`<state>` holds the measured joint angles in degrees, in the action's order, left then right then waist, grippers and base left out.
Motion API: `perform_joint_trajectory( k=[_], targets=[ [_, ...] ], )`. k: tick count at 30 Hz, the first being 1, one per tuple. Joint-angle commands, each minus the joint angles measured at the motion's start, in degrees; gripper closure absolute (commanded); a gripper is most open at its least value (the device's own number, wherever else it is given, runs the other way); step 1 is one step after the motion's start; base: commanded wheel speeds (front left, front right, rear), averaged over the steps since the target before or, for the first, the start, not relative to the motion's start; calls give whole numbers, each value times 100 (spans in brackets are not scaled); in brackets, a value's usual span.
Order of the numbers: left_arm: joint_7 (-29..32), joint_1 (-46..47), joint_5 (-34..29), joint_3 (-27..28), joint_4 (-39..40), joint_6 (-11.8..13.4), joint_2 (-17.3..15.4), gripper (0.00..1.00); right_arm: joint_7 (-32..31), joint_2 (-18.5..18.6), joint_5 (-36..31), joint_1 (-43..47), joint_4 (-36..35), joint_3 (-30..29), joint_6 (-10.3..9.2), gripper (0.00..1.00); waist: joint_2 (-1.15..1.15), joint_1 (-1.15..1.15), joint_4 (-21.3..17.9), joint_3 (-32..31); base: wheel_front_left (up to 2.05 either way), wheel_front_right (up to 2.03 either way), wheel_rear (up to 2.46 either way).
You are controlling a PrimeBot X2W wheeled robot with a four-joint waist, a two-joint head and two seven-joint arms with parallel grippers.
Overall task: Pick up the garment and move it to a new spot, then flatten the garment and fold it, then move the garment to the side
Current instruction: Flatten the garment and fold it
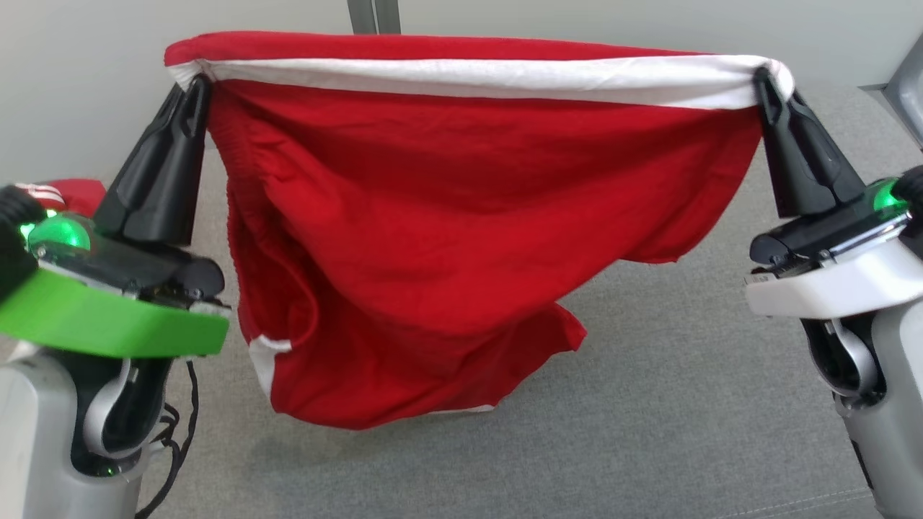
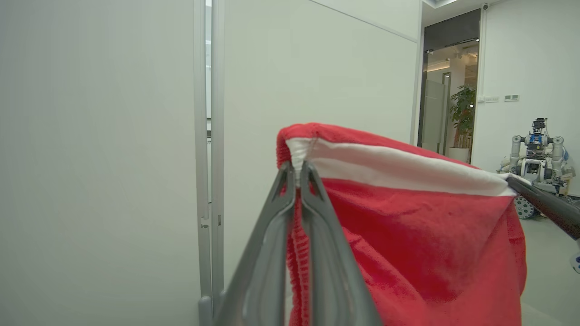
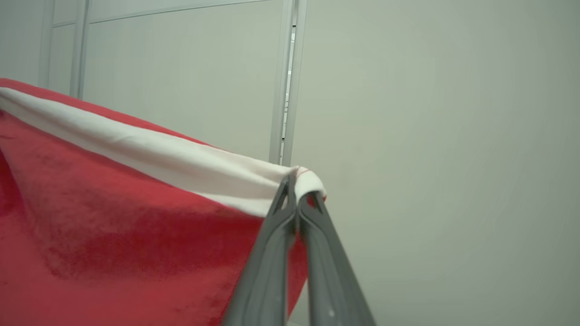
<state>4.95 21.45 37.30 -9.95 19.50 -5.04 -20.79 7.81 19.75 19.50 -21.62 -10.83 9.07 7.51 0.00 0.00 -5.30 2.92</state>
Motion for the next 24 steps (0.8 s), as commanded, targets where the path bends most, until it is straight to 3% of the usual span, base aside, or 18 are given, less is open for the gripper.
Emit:
perform_joint_trajectory(
  k=[1,5,9,14,19,24],
  targets=[
    [-12,228,86,53,-209,28,34,100,15,7,-11,-235,181,96,-4,100,0,0,-6,367,0,0,0],
    [-71,888,97,64,-991,-6,99,100,187,-48,-56,-1091,953,356,-5,100,0,0,-58,872,0,0,0],
    [-213,1933,-119,-54,-1944,-89,101,100,492,-397,-189,-2356,1975,429,-5,100,0,0,-185,1386,0,0,0],
    [-546,3594,-364,-220,-2956,-160,259,100,733,-948,-763,-3921,3002,-80,-5,100,0,0,-364,1928,0,0,0],
    [-972,4530,-544,-466,-3768,-202,373,100,737,-1362,-1261,-4385,2742,-428,-4,100,0,0,-461,2427,0,0,0],
    [-1465,4354,-386,-672,-4526,-241,503,100,740,-1440,-1245,-3824,2664,-134,-4,100,0,0,-466,2831,0,0,0]
  ],
)
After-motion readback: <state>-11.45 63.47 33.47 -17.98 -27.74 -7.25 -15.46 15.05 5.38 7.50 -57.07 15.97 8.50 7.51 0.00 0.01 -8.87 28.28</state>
